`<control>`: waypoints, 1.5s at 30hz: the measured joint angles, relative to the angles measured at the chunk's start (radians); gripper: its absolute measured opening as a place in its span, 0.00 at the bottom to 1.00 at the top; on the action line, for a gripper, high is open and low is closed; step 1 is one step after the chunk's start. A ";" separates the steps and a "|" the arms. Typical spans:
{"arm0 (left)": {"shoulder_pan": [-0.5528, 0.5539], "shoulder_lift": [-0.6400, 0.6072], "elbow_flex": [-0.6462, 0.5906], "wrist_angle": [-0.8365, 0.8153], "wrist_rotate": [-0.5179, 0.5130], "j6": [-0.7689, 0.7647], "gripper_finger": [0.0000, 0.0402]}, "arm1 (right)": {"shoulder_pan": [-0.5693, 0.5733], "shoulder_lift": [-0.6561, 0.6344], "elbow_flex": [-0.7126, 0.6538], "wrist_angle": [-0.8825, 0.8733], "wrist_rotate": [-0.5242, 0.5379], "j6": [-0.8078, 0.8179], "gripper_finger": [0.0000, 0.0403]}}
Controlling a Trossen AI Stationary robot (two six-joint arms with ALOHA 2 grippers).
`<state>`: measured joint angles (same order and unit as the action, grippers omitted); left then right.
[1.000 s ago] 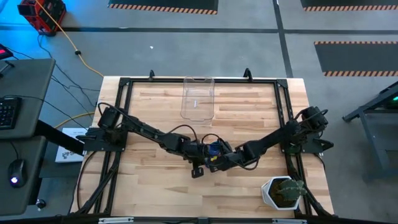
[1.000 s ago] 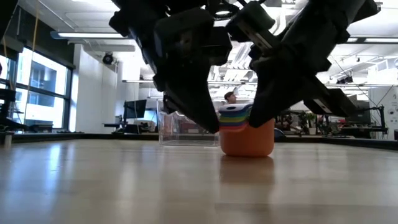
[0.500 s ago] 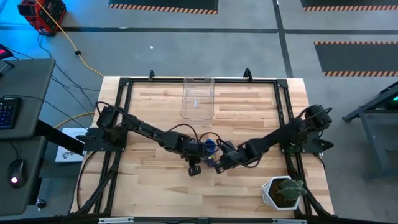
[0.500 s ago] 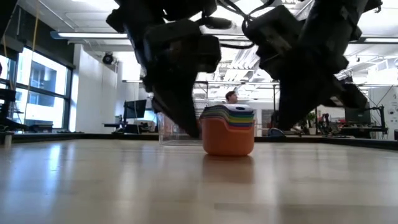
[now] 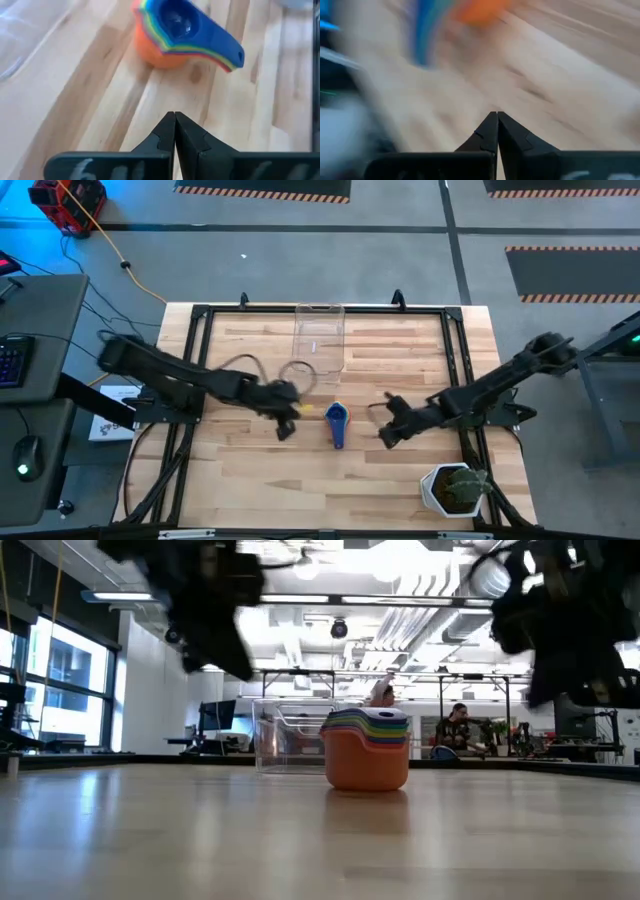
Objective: Nest measuring cups in basket
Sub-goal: Put the nested measuring cups into the transparent bin
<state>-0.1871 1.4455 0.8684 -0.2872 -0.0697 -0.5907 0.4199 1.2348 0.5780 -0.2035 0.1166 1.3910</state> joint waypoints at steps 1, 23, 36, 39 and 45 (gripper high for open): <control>-0.001 -0.045 -0.036 0.010 -0.010 -0.030 0.00 | 0.008 -0.031 -0.052 0.131 0.040 0.027 0.00; -0.018 -0.207 -0.176 0.189 -0.090 -0.245 0.00 | -0.060 -0.028 -0.220 0.572 -0.042 0.119 0.75; -0.017 -0.207 -0.176 0.179 -0.090 -0.246 0.00 | -0.047 0.249 -0.176 0.812 0.062 0.183 0.85; -0.017 -0.207 -0.176 0.174 -0.090 -0.246 0.00 | -0.045 0.345 -0.109 0.814 0.063 0.183 0.85; -0.017 -0.207 -0.176 0.179 -0.070 -0.245 0.00 | -0.045 0.427 -0.068 0.819 0.073 0.225 0.84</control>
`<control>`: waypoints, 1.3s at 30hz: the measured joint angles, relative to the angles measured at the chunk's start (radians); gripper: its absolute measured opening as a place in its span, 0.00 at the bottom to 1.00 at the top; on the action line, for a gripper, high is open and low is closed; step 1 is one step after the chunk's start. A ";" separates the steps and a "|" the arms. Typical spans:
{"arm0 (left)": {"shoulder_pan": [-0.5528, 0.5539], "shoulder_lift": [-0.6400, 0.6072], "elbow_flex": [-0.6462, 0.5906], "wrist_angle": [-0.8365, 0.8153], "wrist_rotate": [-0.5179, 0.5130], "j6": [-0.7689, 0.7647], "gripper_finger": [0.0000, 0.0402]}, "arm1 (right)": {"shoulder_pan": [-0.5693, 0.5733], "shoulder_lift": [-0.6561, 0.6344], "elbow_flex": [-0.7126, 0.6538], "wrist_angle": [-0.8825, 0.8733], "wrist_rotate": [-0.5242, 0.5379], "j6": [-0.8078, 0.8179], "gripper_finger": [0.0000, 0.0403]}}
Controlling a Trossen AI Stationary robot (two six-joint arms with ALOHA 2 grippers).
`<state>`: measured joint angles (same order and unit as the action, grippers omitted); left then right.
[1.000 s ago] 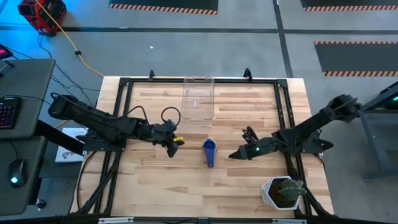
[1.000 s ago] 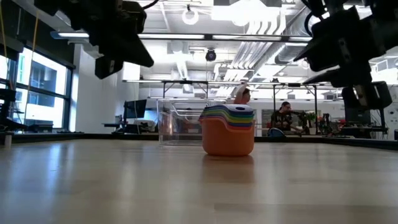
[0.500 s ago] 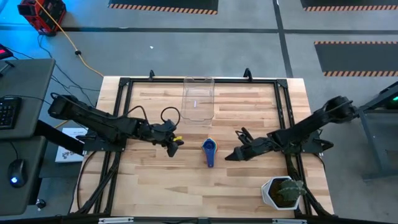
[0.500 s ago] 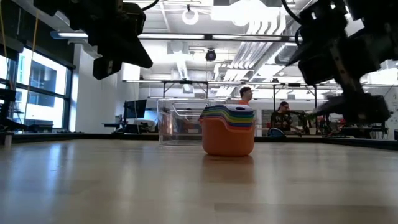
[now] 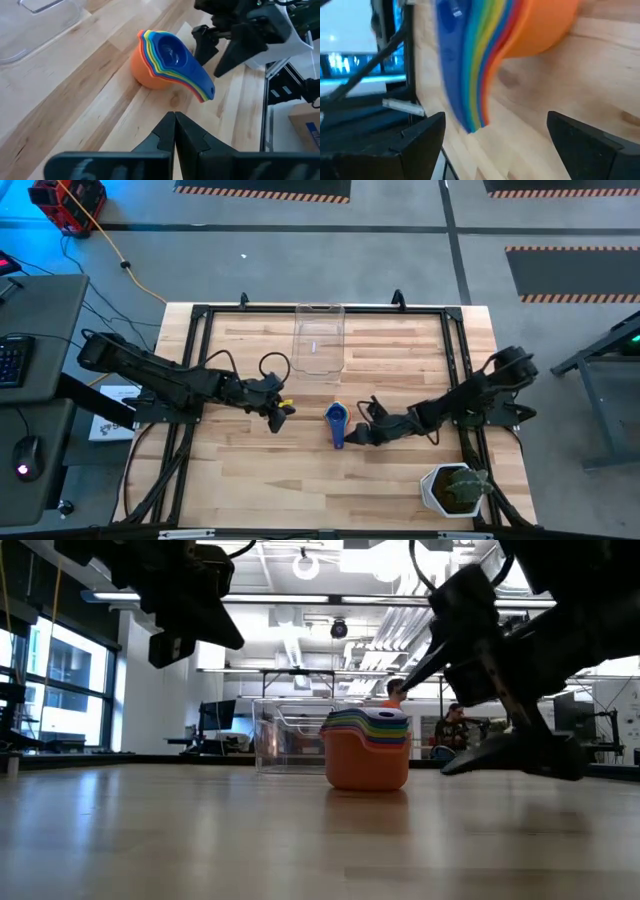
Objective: Nest measuring cups in basket
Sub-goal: Put the nested measuring cups into the transparent bin
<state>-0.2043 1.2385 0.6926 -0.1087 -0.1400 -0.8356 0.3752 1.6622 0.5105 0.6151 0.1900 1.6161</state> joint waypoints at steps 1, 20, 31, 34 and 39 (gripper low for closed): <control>0.000 0.000 0.000 0.000 0.000 0.000 0.00 | 0.002 0.003 -0.001 0.000 0.011 0.022 0.84; 0.001 0.000 0.000 0.001 -0.001 0.044 0.00 | -0.011 0.196 0.157 0.063 0.129 0.084 0.80; 0.001 0.000 0.000 0.001 -0.004 0.062 0.00 | -0.015 0.200 0.163 0.094 0.215 0.174 0.80; 0.001 0.000 0.000 0.001 -0.004 0.062 0.00 | -0.015 0.200 0.163 0.105 0.217 0.175 0.80; 0.001 0.000 0.000 0.001 -0.005 0.071 0.00 | -0.015 0.200 0.200 0.045 0.170 0.174 0.80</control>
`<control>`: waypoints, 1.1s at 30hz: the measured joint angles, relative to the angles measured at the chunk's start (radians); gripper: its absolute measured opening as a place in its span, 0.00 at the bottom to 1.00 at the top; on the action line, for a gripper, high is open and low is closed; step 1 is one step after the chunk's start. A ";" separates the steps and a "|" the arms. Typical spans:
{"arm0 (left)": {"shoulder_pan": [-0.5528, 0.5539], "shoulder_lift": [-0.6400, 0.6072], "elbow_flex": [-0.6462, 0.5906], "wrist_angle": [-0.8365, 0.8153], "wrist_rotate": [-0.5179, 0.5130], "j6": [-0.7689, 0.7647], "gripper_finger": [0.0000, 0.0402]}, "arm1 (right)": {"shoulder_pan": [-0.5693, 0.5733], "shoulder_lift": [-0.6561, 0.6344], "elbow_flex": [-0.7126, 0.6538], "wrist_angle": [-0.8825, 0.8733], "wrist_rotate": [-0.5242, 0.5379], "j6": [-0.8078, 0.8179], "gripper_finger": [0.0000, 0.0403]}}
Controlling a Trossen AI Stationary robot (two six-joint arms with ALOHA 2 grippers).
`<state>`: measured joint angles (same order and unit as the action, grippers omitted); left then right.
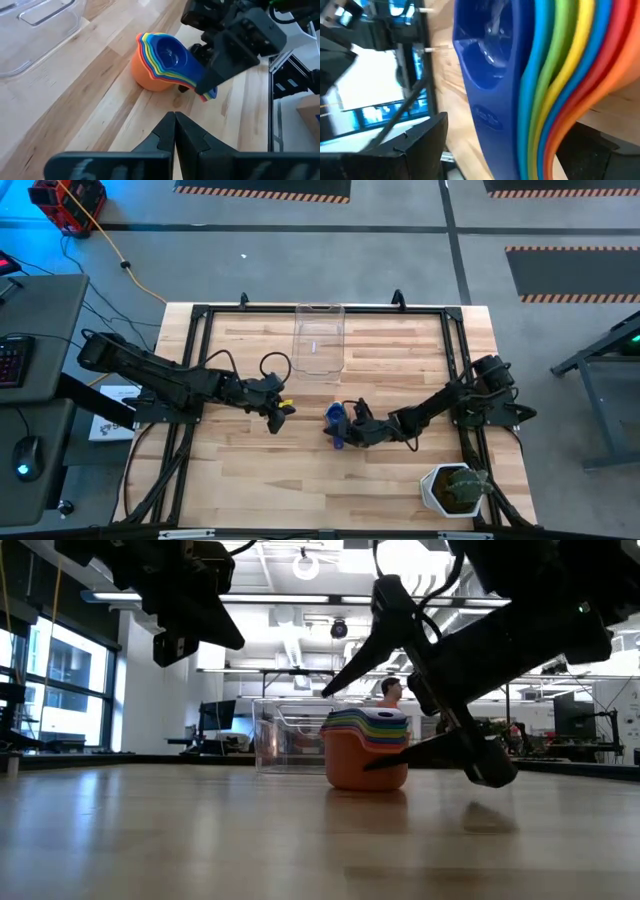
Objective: Nest measuring cups in basket
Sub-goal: Put the nested measuring cups into the transparent bin
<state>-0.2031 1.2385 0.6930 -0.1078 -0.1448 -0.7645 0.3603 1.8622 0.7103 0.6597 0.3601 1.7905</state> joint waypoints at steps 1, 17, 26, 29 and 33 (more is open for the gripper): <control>0.000 0.000 0.000 0.000 -0.001 0.002 0.00 | 0.000 0.000 0.011 -0.027 -0.002 -0.003 0.80; 0.000 0.000 0.000 0.000 -0.023 0.000 0.00 | -0.014 -0.001 0.048 -0.102 -0.032 -0.037 0.78; 0.000 0.000 0.000 0.000 -0.031 0.002 0.00 | -0.026 -0.001 0.048 -0.102 -0.062 -0.041 0.65; 0.000 0.000 0.000 0.000 -0.031 0.002 0.00 | -0.026 -0.001 0.048 -0.102 -0.063 -0.042 0.59; 0.000 0.000 0.000 0.000 -0.031 0.002 0.00 | -0.026 -0.001 0.048 -0.103 -0.085 -0.065 0.48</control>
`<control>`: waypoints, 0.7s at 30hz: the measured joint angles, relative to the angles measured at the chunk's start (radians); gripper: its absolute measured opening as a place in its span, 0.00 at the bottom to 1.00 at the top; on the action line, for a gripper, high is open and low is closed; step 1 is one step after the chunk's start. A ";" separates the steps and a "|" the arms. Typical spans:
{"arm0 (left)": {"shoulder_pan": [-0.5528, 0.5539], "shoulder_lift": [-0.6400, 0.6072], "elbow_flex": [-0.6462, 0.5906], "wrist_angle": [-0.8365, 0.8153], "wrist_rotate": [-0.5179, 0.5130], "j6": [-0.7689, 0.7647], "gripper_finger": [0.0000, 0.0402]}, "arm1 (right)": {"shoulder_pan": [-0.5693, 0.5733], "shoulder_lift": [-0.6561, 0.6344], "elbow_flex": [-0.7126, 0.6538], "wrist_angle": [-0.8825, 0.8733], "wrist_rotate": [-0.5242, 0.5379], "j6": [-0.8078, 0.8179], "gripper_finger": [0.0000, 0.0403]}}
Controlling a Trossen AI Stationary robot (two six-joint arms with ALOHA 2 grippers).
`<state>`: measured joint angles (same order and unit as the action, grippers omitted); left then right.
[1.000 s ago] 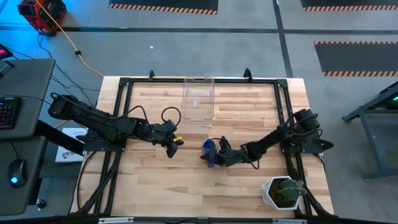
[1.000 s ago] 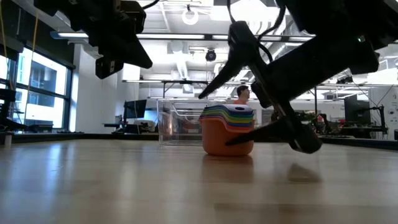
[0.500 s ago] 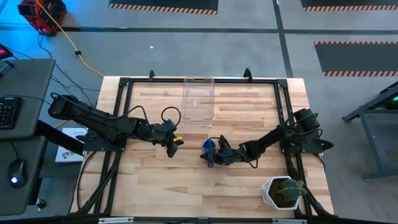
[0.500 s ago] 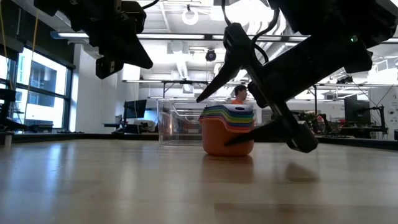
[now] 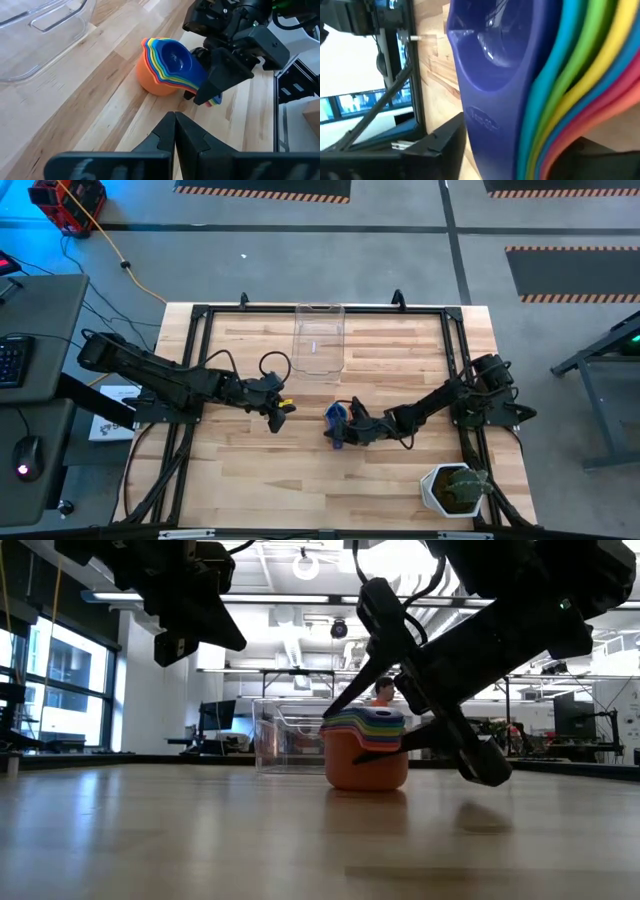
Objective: Nest measuring cups in basket
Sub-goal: Put the nested measuring cups into the transparent bin
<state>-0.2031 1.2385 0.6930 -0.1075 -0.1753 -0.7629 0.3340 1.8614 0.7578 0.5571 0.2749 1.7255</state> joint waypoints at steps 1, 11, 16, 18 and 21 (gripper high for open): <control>0.000 0.000 0.000 0.000 0.000 0.000 0.00 | 0.000 0.000 0.000 0.000 -0.010 -0.006 0.45; 0.000 0.000 0.000 0.000 0.000 -0.002 0.00 | 0.000 -0.002 0.000 0.028 -0.083 -0.082 0.19; 0.000 0.000 0.000 0.001 0.000 -0.002 0.00 | -0.007 -0.003 -0.001 0.062 -0.175 -0.146 0.17; 0.001 -0.018 0.000 -0.006 0.012 0.004 0.00 | -0.014 -0.004 -0.001 0.086 -0.242 -0.178 0.17; 0.018 -0.086 0.012 -0.016 0.053 0.034 0.00 | -0.027 -0.039 -0.002 0.096 -0.321 -0.239 0.17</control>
<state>-0.1852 1.1520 0.7047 -0.1235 -0.1227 -0.7284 0.3073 1.8219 0.7559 0.6535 -0.0458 1.4866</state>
